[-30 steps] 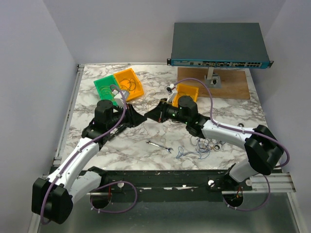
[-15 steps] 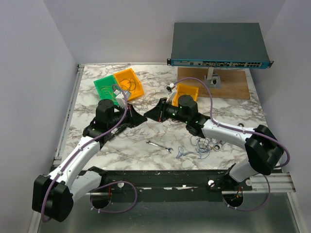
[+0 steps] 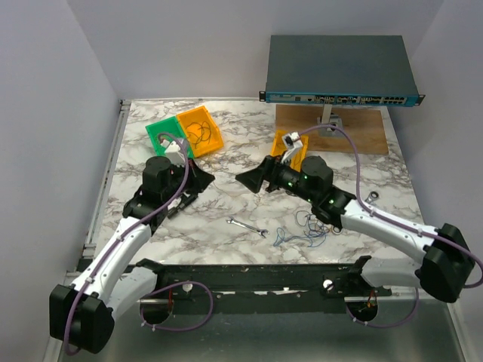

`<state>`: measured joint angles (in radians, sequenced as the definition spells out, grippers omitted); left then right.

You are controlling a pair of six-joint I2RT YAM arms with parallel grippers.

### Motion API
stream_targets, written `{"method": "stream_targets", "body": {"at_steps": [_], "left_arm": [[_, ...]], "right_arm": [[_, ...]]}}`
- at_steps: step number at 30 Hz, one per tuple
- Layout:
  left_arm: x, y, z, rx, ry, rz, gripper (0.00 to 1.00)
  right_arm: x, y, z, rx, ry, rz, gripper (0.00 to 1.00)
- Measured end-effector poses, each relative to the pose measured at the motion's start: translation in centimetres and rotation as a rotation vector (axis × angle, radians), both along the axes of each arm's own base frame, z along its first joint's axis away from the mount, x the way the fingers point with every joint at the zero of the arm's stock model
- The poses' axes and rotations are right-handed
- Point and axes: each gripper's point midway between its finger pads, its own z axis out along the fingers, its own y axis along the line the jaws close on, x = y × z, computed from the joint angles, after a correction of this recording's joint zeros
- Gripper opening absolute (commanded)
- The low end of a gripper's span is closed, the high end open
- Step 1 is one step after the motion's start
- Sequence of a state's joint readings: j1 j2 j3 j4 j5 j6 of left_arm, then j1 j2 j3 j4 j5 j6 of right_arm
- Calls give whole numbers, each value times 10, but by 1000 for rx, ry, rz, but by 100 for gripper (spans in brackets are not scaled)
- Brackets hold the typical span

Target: Untangle the cables

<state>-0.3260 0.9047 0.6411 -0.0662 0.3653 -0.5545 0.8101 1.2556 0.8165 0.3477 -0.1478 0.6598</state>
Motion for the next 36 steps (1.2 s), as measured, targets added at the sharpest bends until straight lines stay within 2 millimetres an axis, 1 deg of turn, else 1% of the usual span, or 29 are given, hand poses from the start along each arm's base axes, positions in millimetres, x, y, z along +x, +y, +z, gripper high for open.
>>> {"method": "stream_targets", "body": {"at_steps": [1,4,6,7,8,9,11,14,16,18,20,23,27,30,33,36], "left_arm": [[3,5,-2,11,9,28,0],[27,34,-4,67,55,197,0],[46,56,0,105,81,322,0],[53,64,4,117,91,364,0],[58,71,5,128,100,401,0],[70,84,11,148,108,471,0],[85,100,20,172,99,553,0],[99,124,29,219,78,672,0],[108,138,36,270,68,734,0],[122,150,50,320,41,796,0],[133,159,59,363,22,839,0],[150,171,66,434,2,892,0],[169,186,55,554,23,937,0],[182,196,40,641,57,959,0],[184,206,25,720,99,958,0],[187,207,19,763,125,942,0]], "right_arm": [[0,-8,-2,-9,-4,-28,89],[-2,-36,-14,-47,-1,-128,89],[-5,-56,-22,-70,-1,-193,90],[-7,-68,-25,-79,-6,-230,90],[-8,-76,-27,-83,-9,-254,90],[-10,-85,-28,-82,-14,-280,90],[-15,-102,-29,-80,-29,-324,90],[-21,-117,-28,-71,-49,-359,90],[-23,-123,-27,-73,-56,-370,90],[-24,-126,-27,-79,-60,-375,90],[-24,-128,-28,-88,-64,-379,90],[-24,-129,-31,-108,-68,-381,90],[-24,-130,-35,-131,-69,-379,90],[-23,-129,-39,-148,-71,-377,90],[-22,-128,-43,-162,-68,-375,90],[-21,-127,-47,-175,-62,-374,90]]}}
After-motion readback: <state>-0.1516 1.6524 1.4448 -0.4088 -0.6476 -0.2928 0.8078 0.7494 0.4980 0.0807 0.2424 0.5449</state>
